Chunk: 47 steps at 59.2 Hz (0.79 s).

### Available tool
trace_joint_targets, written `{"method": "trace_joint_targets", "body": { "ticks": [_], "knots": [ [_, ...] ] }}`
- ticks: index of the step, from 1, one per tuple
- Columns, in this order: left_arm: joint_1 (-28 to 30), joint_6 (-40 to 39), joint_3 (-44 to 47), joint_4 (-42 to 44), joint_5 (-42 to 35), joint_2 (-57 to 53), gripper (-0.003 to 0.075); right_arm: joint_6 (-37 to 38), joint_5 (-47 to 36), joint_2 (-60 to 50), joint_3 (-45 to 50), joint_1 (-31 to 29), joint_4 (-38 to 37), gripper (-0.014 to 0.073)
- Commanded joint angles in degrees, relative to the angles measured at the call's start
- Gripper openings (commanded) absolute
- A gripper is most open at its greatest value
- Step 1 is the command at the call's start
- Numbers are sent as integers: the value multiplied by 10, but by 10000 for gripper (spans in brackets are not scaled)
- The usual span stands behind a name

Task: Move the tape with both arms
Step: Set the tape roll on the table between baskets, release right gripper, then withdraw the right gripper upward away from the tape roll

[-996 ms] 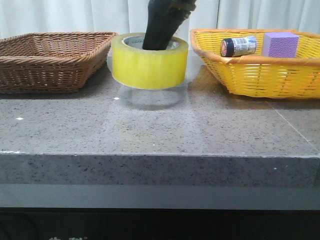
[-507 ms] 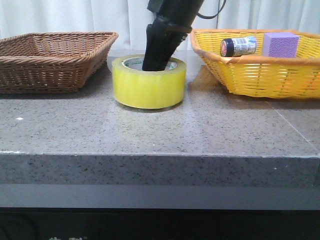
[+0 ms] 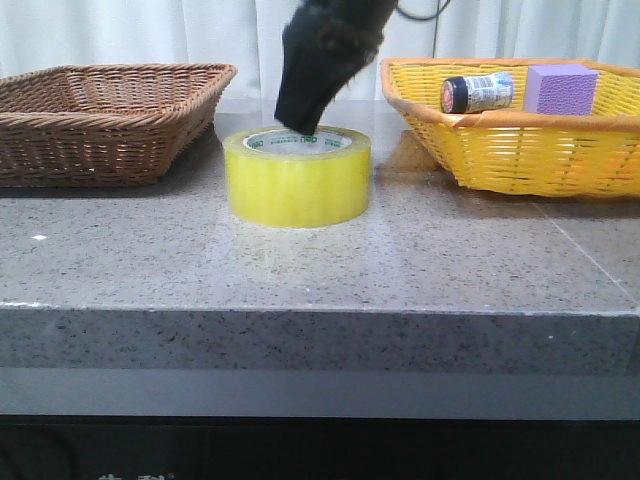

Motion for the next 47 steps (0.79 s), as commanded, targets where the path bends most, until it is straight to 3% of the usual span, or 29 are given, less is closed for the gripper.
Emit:
{"method": "trace_joint_targets", "body": {
  "ticks": [1,21,33,47],
  "knots": [
    [-5,1,-20,-10,-42,4,545,49,-9,-74,-19,-1,21,391],
    [-5,1,-20,-10,-42,4,545,348,37,-197,-16,-1,-43,391],
    [-5,1,-20,-10,-42,4,545,380,-3,-310,80,-1,-44,391],
    [-5,1,-20,-10,-42,4,545,379,-110,-482,307,-1,-44,391]
  ]
}}
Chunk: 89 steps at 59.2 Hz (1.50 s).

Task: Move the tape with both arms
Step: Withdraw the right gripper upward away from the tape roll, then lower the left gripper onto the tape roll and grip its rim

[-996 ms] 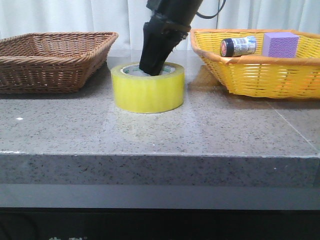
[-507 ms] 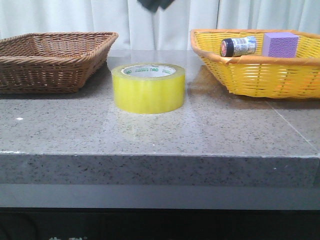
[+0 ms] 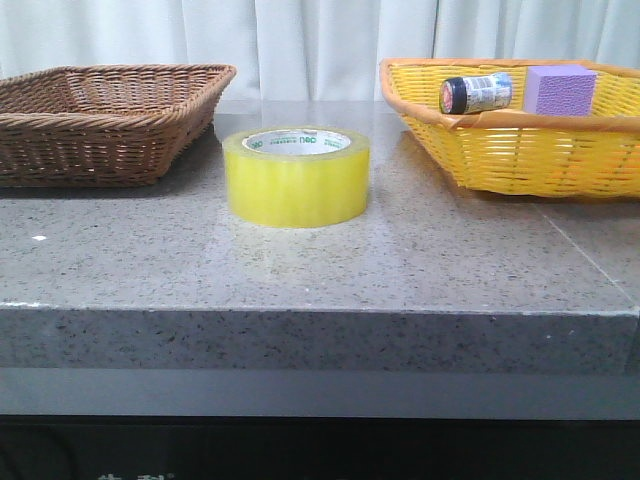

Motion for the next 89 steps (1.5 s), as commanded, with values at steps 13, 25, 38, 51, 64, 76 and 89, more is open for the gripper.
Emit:
{"method": "trace_joint_targets", "body": {
  "ticks": [13,25,38,51,64,76,89],
  "knots": [
    [-5,1,-20,-10,-42,4,545,-1,-169,-228,249,-1,5,391],
    [-5,1,-20,-10,-45,4,545,-1,-234,-349,387,-1,5,391],
    [-5,-2,-20,-13,-57,4,545,-1,-263,-414,449,-1,5,391],
    [-5,62,-40,-24,-19,24,545,-1,-253,-414,449,-1,6,391],
    [-5,173,-147,-25,121,129,545,-1,-253,-414,449,-1,6,391],
    [-6,270,-229,-32,171,248,545,-1,-253,-414,449,-1,6,391],
    [-6,370,-295,-51,197,367,545,-1,-253,-414,449,-1,6,391]
  ]
}}
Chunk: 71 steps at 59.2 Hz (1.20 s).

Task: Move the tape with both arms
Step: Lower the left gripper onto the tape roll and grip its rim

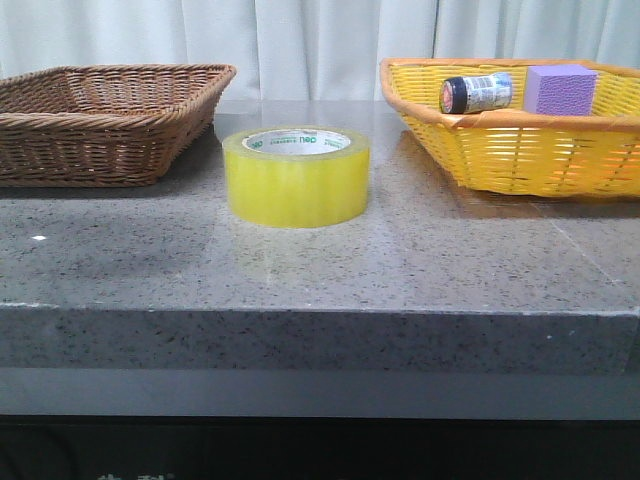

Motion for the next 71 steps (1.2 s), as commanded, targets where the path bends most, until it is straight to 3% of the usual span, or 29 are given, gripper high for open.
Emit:
{"method": "trace_joint_targets", "body": {
  "ticks": [1,13,27,51,71],
  "knots": [
    [-4,47,-47,-27,-5,39,545,-1,-41,-1,-13,-1,6,391],
    [-4,117,-108,-71,25,132,545,-1,-41,-1,-13,-1,6,391],
    [-30,144,-186,-76,52,221,545,-1,-41,-1,-13,-1,6,391],
    [-85,145,-253,-51,77,323,545,-1,-41,-1,-13,-1,6,391],
    [-87,143,-262,-33,75,381,545,-1,-41,-1,-13,-1,6,391]
  ]
}}
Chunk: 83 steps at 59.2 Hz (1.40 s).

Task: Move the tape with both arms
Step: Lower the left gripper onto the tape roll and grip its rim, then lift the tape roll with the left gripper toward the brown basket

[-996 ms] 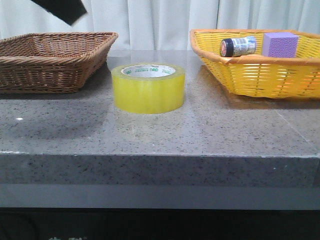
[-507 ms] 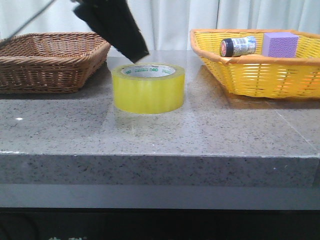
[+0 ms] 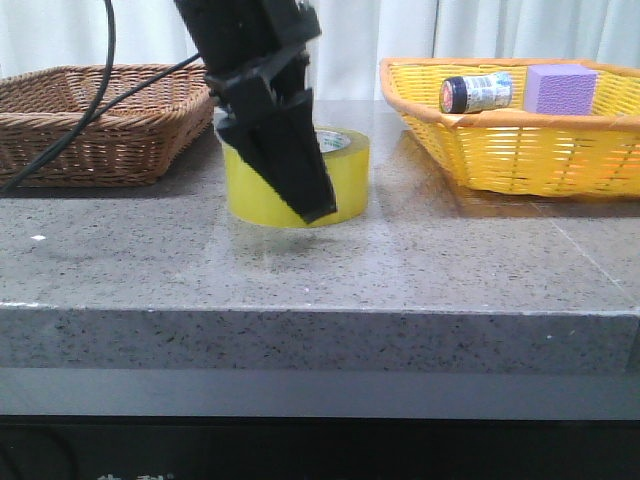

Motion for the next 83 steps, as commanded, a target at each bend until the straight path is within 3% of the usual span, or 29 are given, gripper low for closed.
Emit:
{"method": "trace_joint_targets", "body": {
  "ticks": [1,10,20,29,44,67,83],
  "knots": [
    [-4,-3,-20,-9,-14,-15,545,-1,-40,-1,-13,-1,6,391],
    [-4,-3,-20,-8,-16,-6,513,-1,-40,-1,-13,-1,6,391],
    [-4,-3,-26,-8,-14,-6,293,-1,-40,-1,-13,-1,6,391],
    [-4,-8,-29,-8,-12,-6,174,-1,-40,-1,-13,-1,6,391],
    [-4,-51,-66,-8,3,-8,169,-1,-40,-1,-13,-1,6,391],
    [-4,-140,-210,17,47,-8,169,-1,-40,-1,-13,-1,6,391],
    [0,-336,-285,187,58,-8,169,-1,-40,-1,-13,-1,6,391]
  ]
}}
